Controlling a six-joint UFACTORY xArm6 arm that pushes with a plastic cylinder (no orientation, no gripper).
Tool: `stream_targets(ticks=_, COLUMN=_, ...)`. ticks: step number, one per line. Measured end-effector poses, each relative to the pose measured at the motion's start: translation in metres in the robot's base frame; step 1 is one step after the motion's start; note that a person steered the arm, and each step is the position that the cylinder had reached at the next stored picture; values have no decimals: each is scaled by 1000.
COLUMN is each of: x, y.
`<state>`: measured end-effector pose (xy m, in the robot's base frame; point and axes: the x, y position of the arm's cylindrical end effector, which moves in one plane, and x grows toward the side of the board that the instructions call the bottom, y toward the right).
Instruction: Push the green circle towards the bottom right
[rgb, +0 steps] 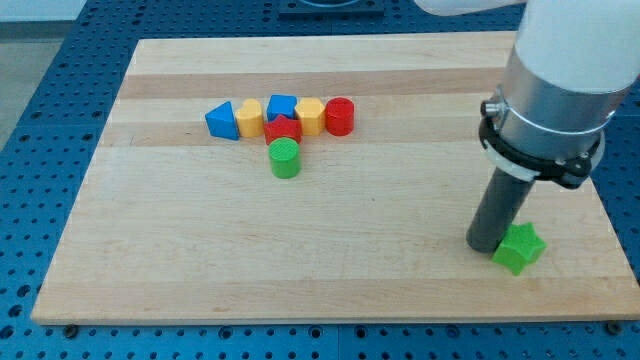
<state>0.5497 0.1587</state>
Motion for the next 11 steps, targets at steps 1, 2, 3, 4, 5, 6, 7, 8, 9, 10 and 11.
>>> stream_targets(ticks=1, x=0, y=17)
stream_targets(ticks=2, x=0, y=24)
stream_targets(ticks=3, x=0, y=6)
stream_targets(ticks=4, x=0, y=-39)
stream_targets(ticks=5, x=-5, y=-89)
stream_targets(ticks=6, x=-28, y=-143)
stream_targets(ticks=7, x=-48, y=-189)
stream_targets(ticks=8, x=-71, y=-233)
stream_targets(ticks=9, x=-98, y=-255)
stream_targets(ticks=10, x=-118, y=-255)
stream_targets(ticks=11, x=-119, y=-238)
